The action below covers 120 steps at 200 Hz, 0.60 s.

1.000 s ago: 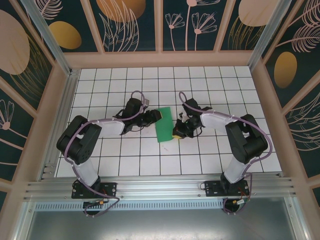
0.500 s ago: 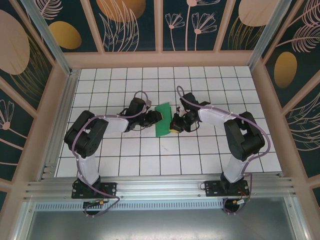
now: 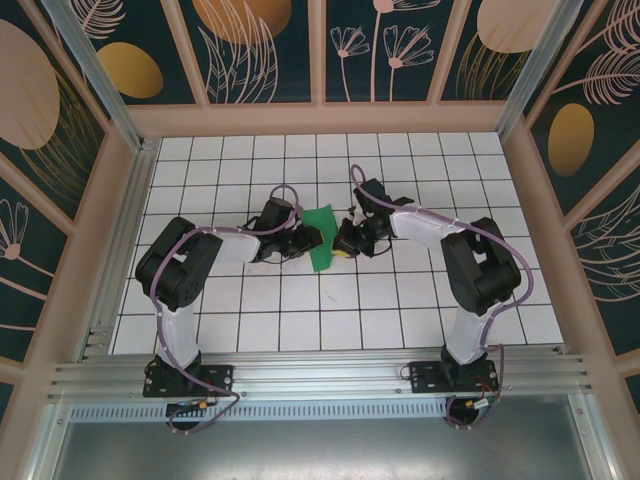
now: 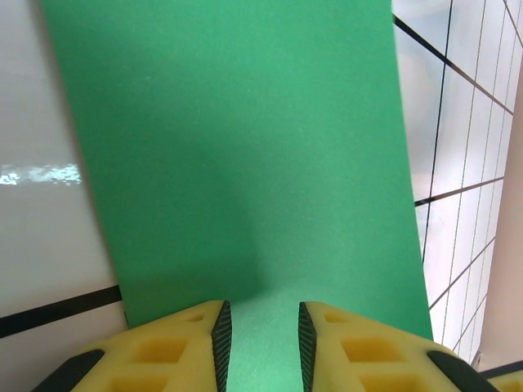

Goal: Fold a paper plane with a square sheet of paper (pick it up from the middle)
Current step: Third fold the triangle at the center of the table.

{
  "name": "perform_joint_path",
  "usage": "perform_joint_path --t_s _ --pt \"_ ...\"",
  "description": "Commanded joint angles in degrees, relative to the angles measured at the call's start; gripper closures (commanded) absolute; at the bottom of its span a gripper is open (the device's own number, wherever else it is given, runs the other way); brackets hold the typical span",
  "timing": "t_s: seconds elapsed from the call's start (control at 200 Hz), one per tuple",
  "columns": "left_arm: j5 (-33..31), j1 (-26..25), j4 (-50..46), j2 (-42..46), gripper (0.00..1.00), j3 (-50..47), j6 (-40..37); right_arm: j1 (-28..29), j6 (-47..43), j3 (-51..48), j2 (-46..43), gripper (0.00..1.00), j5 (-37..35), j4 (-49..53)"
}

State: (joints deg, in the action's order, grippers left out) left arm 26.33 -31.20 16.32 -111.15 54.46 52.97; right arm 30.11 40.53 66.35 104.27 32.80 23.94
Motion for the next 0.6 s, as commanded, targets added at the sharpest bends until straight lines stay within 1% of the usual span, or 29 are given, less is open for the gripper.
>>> perform_joint_path --t_s 0.0,0.115,0.215,0.32,0.46,0.595 --pt "-0.73 -0.34 -2.6 -0.19 0.69 2.38 -1.35 0.47 2.69 2.02 1.39 0.97 -1.21 -1.64" --pt "-2.22 0.56 -3.34 2.27 0.65 3.87 -1.64 0.48 1.94 1.85 1.41 0.97 -3.4 2.03" --pt "-3.92 2.15 -4.79 2.79 0.65 5.31 -2.59 0.48 0.6 0.62 0.76 0.97 -4.8 4.81" --pt "-5.32 3.54 -7.6 0.7 0.65 8.12 -5.06 0.48 -0.78 -0.66 0.03 0.97 -5.12 6.65" --pt "-5.99 4.13 -11.63 -3.2 0.68 12.19 -8.56 0.48 -2.03 -1.13 -0.59 0.97 -5.24 8.35" --pt "-4.16 4.13 -12.48 -6.2 0.7 14.85 -10.11 0.48 -2.23 -0.87 -0.74 0.97 -4.87 8.6"
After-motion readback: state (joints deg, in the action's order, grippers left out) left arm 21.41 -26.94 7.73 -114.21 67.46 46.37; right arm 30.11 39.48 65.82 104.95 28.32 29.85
